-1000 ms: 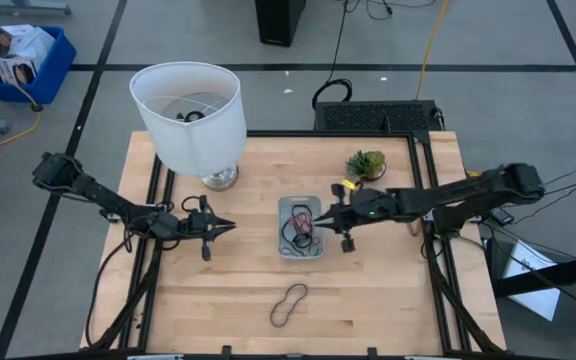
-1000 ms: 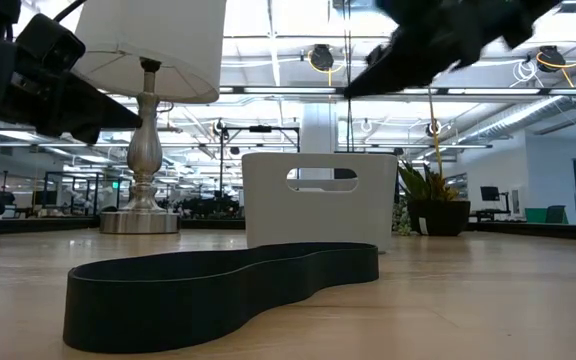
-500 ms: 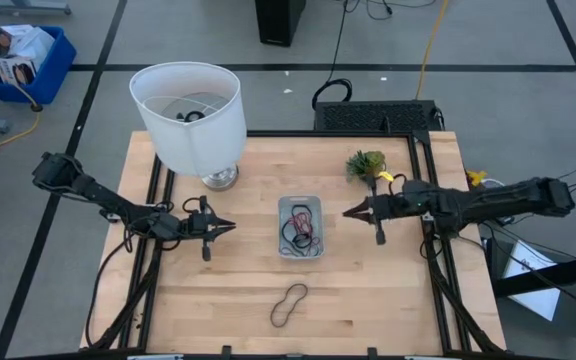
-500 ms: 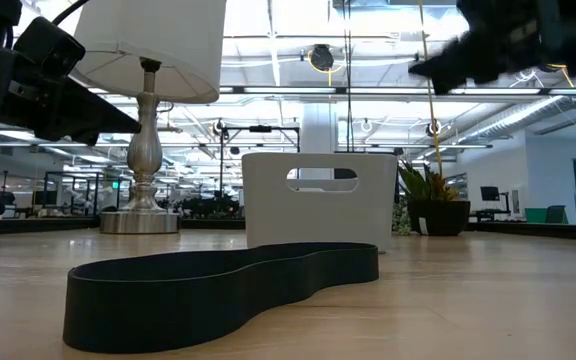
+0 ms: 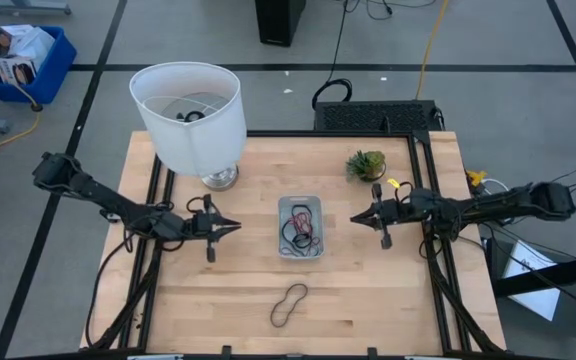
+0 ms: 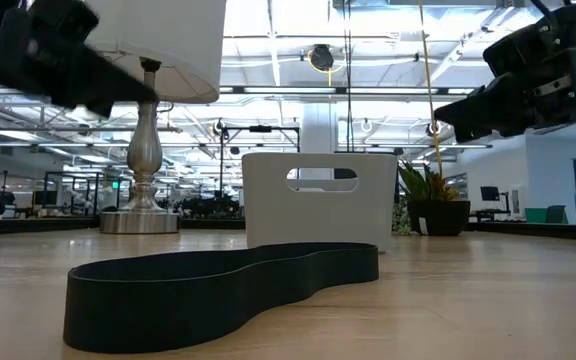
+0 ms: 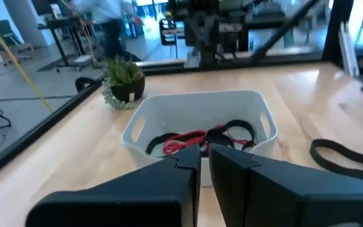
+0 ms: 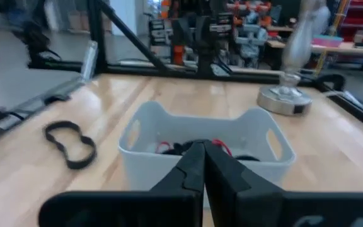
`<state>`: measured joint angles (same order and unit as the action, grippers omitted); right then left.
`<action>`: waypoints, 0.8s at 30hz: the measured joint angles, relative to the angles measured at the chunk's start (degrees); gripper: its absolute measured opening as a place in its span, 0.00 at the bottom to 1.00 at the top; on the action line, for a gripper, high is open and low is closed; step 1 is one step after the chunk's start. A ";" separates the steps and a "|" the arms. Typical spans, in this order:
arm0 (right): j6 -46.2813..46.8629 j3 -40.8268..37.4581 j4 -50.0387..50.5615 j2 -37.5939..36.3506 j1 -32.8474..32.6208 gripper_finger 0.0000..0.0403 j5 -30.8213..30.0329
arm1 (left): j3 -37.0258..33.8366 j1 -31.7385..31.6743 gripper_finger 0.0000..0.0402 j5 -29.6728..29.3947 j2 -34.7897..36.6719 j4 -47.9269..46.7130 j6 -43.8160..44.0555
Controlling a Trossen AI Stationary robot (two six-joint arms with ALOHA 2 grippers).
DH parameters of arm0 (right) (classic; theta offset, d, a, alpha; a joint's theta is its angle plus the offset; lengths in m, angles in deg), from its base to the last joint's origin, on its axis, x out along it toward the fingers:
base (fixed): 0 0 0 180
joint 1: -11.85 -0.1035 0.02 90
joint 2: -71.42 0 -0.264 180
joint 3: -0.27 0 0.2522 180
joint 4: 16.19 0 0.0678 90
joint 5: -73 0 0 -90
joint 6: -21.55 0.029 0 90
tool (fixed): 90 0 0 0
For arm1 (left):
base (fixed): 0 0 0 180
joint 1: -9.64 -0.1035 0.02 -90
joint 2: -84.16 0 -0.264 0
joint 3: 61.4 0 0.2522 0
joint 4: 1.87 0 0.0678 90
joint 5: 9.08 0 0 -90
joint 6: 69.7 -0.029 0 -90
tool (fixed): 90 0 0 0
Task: Pick and place rubber bands into bin
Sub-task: Put the black rubber band into the gray bin
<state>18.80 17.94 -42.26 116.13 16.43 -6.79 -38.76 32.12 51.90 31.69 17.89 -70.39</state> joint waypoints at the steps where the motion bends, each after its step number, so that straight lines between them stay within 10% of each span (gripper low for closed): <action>1: 0.15 0.00 -0.34 -0.07 0.51 0.00 1.04 | 2.99 0.00 0.10 0.00 -0.02 -4.54 -0.31; 8: 0.89 0.00 0.09 -0.05 2.38 0.00 2.07 | 28.35 1.62 0.02 0.68 -6.69 -35.21 5.95; 24: 2.26 -0.02 1.00 -0.03 2.47 0.00 2.07 | 53.61 9.93 0.13 8.42 -39.72 -48.34 26.17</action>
<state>21.06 17.91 -41.26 116.10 18.90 -4.72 14.85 42.05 60.33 -8.03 -30.44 -44.22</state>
